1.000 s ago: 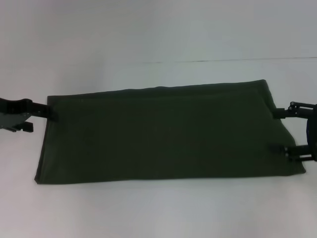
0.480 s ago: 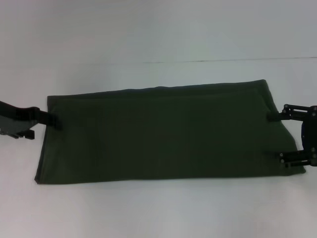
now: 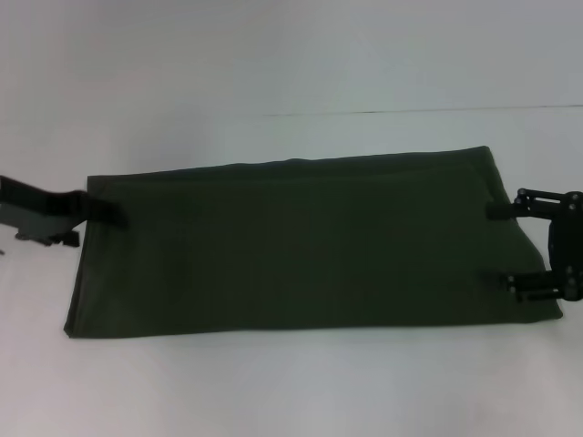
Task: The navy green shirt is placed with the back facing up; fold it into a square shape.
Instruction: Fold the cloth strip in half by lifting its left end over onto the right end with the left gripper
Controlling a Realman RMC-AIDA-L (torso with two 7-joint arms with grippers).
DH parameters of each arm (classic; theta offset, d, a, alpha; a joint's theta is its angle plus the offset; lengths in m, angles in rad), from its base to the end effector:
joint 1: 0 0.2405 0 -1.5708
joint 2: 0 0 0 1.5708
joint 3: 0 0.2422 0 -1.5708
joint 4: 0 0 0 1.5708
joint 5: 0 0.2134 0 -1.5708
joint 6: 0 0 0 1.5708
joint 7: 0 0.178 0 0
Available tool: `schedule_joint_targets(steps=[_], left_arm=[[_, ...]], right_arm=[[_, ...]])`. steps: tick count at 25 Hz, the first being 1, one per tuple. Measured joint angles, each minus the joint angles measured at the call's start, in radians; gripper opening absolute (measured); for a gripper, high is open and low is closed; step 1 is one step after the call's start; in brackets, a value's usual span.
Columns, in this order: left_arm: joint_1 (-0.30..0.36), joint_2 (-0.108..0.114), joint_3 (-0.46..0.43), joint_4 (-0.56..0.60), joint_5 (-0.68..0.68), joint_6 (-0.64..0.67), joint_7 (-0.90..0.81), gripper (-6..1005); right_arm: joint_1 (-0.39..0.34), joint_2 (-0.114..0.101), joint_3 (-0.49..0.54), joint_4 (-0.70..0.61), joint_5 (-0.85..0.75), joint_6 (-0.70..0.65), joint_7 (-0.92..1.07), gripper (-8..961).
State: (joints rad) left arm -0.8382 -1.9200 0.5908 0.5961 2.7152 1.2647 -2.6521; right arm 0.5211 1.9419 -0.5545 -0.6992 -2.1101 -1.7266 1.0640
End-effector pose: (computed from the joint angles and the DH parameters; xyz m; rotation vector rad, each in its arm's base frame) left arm -0.2884 0.4261 0.0328 -1.9646 -1.7968 -0.0358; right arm 0.2691 0.3330 0.0460 -2.7518 0.1204 0.5111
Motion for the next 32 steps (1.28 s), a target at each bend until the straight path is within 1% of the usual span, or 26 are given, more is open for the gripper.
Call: schedule_joint_targets(steps=[3,5,7,13,17,23,32], left_arm=[[0.009,-0.001,-0.017,0.006,-0.07,0.024,0.059,886],[0.02,-0.002,-0.033,0.001,-0.116,0.04,0.113,887],[0.029,-0.005,-0.038,-0.004,-0.133,0.041,0.149,887],[0.048,-0.019,-0.03,-0.007,-0.128,-0.008,0.17,887],[0.057,-0.034,-0.025,-0.007,-0.128,-0.053,0.176,887],[0.06,-0.047,0.01,-0.026,-0.126,-0.108,0.178,887],[0.061,-0.069,0.015,-0.032,-0.128,-0.114,0.187,887]], right_arm=[[0.005,0.01,0.017,-0.002,0.003,0.003,0.032,900],[0.01,0.012,0.022,-0.007,0.004,0.003,0.061,899],[0.014,0.012,0.023,-0.009,0.004,-0.001,0.082,899],[0.019,0.015,0.021,-0.012,0.004,-0.004,0.121,899],[0.02,0.015,0.018,-0.013,0.003,0.004,0.134,899],[0.021,0.014,0.014,-0.013,-0.001,0.004,0.137,899],[0.016,0.006,0.011,-0.013,-0.003,0.003,0.138,900]])
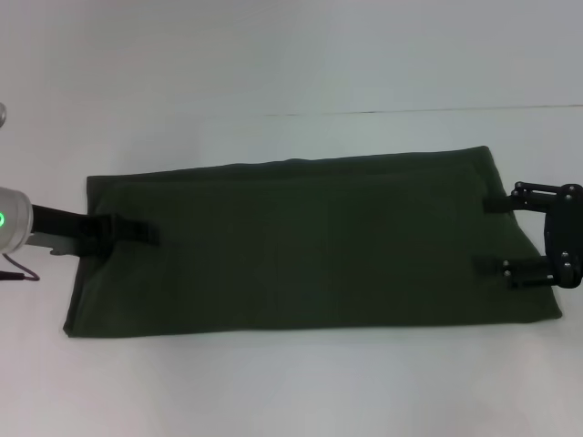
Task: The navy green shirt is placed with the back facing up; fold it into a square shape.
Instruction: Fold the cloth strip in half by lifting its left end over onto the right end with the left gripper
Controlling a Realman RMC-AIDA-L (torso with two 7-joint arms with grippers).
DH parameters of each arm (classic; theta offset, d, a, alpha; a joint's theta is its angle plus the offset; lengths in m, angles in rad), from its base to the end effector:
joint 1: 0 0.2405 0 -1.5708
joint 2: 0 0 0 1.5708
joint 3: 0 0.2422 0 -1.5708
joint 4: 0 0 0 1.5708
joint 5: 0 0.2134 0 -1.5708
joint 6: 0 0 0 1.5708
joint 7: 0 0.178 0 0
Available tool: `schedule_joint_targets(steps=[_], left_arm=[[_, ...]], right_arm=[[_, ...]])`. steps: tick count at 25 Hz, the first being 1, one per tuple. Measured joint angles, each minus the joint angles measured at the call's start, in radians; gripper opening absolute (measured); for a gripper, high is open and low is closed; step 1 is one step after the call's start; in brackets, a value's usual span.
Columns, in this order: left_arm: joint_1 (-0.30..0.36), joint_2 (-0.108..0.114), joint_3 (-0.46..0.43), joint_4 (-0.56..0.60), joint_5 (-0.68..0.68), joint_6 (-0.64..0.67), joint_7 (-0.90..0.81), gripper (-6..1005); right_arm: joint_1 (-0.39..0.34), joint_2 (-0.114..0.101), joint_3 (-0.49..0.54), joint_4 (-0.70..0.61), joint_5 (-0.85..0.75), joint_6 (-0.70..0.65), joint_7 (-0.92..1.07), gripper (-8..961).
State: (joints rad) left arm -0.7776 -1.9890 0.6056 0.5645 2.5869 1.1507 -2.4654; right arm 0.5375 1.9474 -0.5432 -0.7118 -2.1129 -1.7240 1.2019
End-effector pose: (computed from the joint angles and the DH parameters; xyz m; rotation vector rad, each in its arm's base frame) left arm -0.2939 0.4171 -0.0033 -2.0605 -1.6988 -0.1419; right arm 0.2631 0.3389 0.0475 -2.7480 0.2842 0.5493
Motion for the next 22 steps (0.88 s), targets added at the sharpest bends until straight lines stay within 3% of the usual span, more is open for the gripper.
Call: schedule_joint_targets(steps=[12,22], left_arm=[[-0.011,-0.017,-0.001,0.005,-0.004,0.005,0.006,887],[0.011,0.02,-0.046,0.05,-0.019,0.038,-0.022,888]], right_arm=[[0.01,-0.002,-0.003,0.0,-0.02,0.003,0.002,899],[0.023,-0.001,-0.003,0.0,-0.022,0.015,0.002,900]])
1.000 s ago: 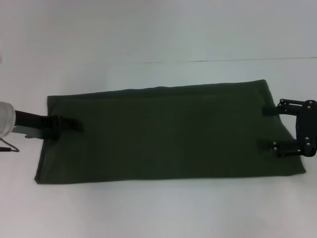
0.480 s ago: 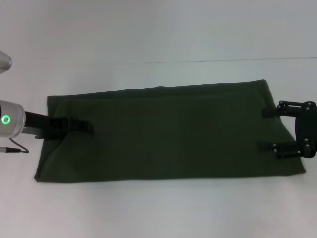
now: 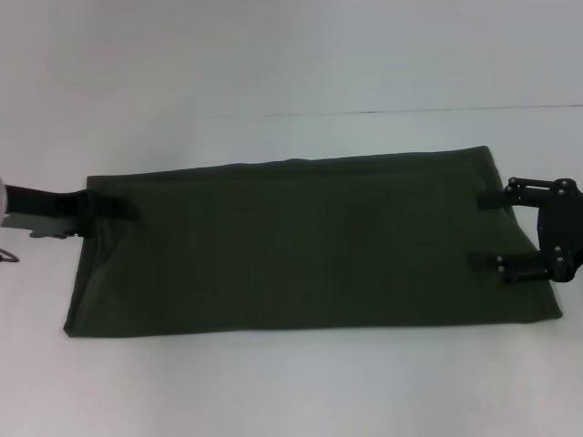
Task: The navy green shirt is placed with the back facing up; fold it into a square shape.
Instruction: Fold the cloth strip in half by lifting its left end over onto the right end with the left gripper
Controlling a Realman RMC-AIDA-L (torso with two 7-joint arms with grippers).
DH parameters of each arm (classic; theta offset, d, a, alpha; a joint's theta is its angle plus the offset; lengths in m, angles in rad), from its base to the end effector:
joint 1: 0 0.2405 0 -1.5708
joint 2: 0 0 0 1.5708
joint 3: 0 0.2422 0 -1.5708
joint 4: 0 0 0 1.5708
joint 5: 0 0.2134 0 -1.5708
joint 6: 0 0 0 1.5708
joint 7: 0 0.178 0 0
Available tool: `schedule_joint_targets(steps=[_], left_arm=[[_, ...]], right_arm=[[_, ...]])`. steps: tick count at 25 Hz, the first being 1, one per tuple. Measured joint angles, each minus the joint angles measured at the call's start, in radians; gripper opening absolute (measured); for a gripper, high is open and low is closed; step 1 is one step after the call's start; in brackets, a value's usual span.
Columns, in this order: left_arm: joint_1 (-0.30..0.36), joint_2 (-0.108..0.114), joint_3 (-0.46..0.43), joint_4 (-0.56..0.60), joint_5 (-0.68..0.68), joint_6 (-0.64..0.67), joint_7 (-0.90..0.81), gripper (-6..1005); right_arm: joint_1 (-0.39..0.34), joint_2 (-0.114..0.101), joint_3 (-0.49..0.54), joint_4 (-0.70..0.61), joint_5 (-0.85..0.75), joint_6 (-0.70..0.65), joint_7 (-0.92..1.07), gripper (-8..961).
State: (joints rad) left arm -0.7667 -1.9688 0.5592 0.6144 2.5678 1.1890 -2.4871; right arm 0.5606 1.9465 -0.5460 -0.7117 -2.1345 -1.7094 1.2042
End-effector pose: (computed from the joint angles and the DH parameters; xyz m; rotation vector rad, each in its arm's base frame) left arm -0.2933 0.4234 0.0206 -2.0078 -1.7154 -0.2237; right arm 0.2596 0.3452 0.0459 -2.7597 0.2662 0.5180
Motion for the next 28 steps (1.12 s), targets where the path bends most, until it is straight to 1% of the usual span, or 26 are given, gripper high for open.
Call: schedule_joint_targets(steps=[6,10,18,28], left_arm=[[0.022,0.008,-0.006,0.016,0.017,-0.006,-0.037,888],[0.025,0.008,-0.006,0.014,0.028,-0.01,-0.047,888],[0.039,0.0,0.002,0.002,0.029,-0.04,-0.049,888],[0.041,-0.006,0.014,0.001,0.029,-0.051,-0.047,888]], right_arm=[[0.007,0.001,0.0,0.0,-0.007,0.002,0.005,899],[0.009,0.003,0.0,0.0,-0.007,0.002,0.005,899],[0.009,0.003,-0.014,0.0,-0.007,0.012,0.005,900],[0.01,0.001,-0.029,0.0,-0.007,0.024,0.005,899]])
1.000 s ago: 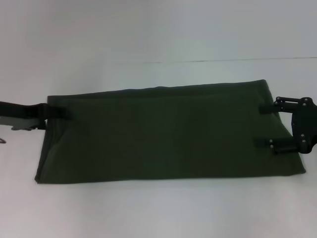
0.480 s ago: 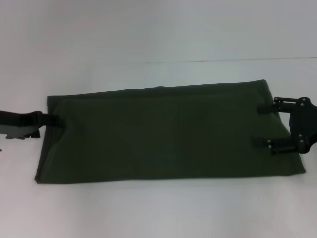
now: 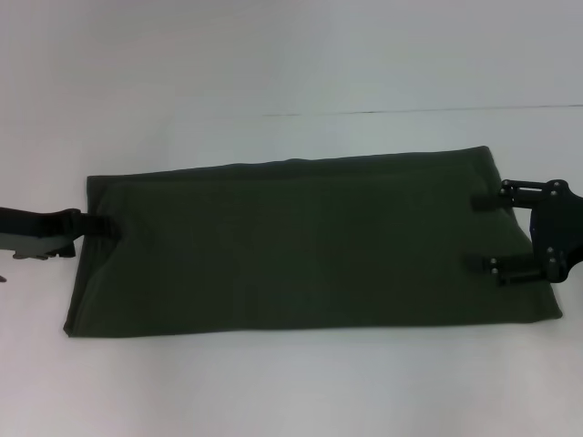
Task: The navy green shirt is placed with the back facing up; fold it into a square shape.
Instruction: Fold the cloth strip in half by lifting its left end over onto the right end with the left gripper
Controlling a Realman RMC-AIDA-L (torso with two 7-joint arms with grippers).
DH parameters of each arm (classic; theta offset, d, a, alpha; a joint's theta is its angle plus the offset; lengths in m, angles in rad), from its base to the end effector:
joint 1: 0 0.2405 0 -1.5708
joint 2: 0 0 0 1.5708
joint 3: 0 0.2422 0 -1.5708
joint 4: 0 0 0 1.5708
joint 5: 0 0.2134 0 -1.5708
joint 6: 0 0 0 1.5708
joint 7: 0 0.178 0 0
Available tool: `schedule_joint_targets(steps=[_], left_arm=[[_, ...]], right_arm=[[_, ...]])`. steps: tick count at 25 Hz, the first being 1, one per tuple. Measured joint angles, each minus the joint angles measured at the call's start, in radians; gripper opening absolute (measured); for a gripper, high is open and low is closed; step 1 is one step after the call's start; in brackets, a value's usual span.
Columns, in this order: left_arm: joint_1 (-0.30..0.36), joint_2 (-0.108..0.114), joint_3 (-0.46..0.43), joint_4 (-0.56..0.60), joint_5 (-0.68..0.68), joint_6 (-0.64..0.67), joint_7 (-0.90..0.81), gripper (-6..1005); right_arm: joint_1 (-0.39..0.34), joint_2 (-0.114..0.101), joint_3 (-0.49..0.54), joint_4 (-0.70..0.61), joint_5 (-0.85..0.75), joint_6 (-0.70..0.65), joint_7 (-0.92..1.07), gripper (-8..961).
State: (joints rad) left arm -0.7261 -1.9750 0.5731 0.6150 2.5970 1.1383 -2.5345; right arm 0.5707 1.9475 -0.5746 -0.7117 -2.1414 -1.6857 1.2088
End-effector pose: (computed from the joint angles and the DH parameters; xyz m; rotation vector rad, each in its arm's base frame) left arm -0.3170 0.4142 0.0208 -1.9075 -1.7602 -0.1856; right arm 0.2584 0.3490 0.0414 -2.7756 0.2568 0.4803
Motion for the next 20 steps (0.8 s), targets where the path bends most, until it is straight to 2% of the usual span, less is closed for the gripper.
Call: schedule_joint_targets(steps=[20], left_arm=[[-0.007,-0.005,0.037,-0.017,0.018,-0.016,0.01,887]], right_arm=[[0.001,-0.001,-0.005,0.0,0.0,0.001,0.0,900]])
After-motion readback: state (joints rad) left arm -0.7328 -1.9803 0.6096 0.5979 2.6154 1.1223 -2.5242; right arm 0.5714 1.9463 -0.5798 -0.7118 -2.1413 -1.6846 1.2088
